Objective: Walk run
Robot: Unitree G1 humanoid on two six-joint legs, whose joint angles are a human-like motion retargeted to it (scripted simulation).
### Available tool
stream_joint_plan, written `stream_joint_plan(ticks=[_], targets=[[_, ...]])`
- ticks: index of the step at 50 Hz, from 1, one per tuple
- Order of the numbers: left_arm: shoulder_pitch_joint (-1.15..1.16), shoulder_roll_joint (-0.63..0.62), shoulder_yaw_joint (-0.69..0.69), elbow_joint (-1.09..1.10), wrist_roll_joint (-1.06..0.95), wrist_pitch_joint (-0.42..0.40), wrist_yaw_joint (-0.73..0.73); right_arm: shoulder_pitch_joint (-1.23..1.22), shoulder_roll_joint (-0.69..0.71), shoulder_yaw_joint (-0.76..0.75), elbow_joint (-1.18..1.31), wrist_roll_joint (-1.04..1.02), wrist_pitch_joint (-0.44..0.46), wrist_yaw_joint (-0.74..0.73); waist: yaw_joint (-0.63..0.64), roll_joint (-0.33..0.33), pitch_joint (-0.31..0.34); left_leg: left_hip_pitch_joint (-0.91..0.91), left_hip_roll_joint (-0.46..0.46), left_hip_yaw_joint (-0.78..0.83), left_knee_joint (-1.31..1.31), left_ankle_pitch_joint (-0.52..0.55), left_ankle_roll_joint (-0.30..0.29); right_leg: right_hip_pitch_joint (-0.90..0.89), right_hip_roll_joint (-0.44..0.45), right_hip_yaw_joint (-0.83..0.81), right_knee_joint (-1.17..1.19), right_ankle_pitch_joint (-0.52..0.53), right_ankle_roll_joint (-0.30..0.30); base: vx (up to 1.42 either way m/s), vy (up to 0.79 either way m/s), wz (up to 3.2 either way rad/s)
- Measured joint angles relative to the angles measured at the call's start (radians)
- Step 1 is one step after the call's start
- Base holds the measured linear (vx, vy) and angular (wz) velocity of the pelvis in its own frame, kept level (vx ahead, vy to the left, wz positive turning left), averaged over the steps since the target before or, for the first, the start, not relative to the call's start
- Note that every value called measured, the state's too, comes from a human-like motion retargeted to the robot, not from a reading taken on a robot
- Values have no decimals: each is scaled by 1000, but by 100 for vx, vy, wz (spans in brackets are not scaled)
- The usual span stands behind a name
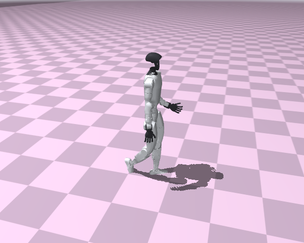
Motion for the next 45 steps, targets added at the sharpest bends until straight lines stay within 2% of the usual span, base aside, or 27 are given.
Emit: stream_joint_plan(ticks=[3,7,11,15,18,20,22,24,25,27,29,30,32,33,35,37,38,40,45], targets=[[-55,-2,-15,7,-28,22,3,63,11,-40,28,-24,23,-25,-30,45,4,31,-4,-92,6,-15,5,-107,42,91,96,-152,25,62,9,153],[-115,-1,-51,-5,-32,-2,32,139,31,-81,88,57,9,-24,-68,55,12,78,-45,-230,8,-28,3,-208,31,170,30,-302,32,46,2,179],[-141,-4,-77,-27,-33,-9,18,205,52,-117,132,104,7,24,-112,31,12,126,-114,-361,8,-46,11,-275,-31,226,-201,-310,56,62,-5,178],[-145,7,-100,-27,-51,2,-4,245,61,-115,160,92,11,62,-155,-2,31,198,-175,-487,10,-67,11,-338,-35,362,-406,-328,96,52,-11,160],[-129,19,-105,-22,-46,-4,-8,252,59,-108,160,35,14,84,-170,-28,55,257,-212,-554,17,-84,9,-382,-38,420,-536,-285,189,63,-17,104],[-112,27,-99,-16,-38,-10,-9,251,55,-101,156,-4,15,95,-161,-45,71,297,-222,-573,26,-102,1,-393,-35,399,-610,-280,331,72,-40,28],[-94,37,-83,-8,-30,-11,-10,240,50,-93,150,-26,24,100,-138,-58,81,324,-206,-555,39,-120,-20,-399,-9,327,-634,-295,331,52,-34,5],[-69,34,-75,-2,-23,-9,-10,232,40,-102,142,-28,38,94,-165,-61,80,349,-229,-571,47,-104,-8,-390,-20,418,-614,-280,314,66,0,104],[-55,32,-70,1,-21,-9,-9,227,35,-108,139,-23,46,88,-177,-64,77,361,-234,-579,52,-93,-13,-385,-20,445,-600,-262,288,84,-18,131],[-22,28,-66,9,-21,-9,-5,225,28,-134,133,5,59,76,-215,-49,62,375,-215,-608,86,-52,-46,-360,-24,377,-584,-223,213,74,-21,161],[11,21,-54,20,-15,-6,-9,228,19,-157,130,52,69,69,-252,-31,37,377,-190,-630,140,32,-104,-331,-12,351,-593,-178,148,81,-28,165],[26,17,-42,26,-7,-4,-16,228,14,-165,130,82,73,68,-261,-21,22,371,-174,-625,173,93,-142,-317,6,375,-599,-192,107,87,-32,111],[48,11,-38,43,13,0,-27,216,1,-187,146,153,84,77,-227,-15,-1,333,-159,-585,280,274,-264,-281,-5,352,-594,-239,107,65,-20,81],[55,10,-48,48,19,-3,-24,203,-6,-197,157,187,87,87,-218,-22,-7,300,-147,-552,357,347,-344,-261,-18,333,-590,-264,109,62,-19,91],[64,18,-55,38,16,-15,-13,167,-15,-189,160,237,93,112,-216,-51,-16,219,-114,-448,529,429,-505,-225,-52,261,-583,-300,106,76,-25,97],[59,33,-49,21,11,-15,-34,112,-27,-166,160,260,104,124,-223,-83,-29,148,-84,-322,647,488,-509,-207,-95,271,-570,-337,111,63,-20,100],[56,48,-39,16,12,-9,-51,82,-26,-149,160,266,111,123,-223,-87,-26,113,-50,-335,718,439,-499,-183,-73,242,-572,-353,92,60,-41,75],[48,65,-28,10,18,1,-70,20,-30,-122,146,255,120,106,-213,-107,-16,45,-36,-312,804,336,-400,-140,-60,194,-578,-371,64,59,-37,41],[31,58,-15,5,19,-33,3,-94,-20,-80,-12,131,107,70,-108,-124,10,-117,13,-191,739,135,-261,-67,-18,207,-580,-419,40,56,-19,-24]])
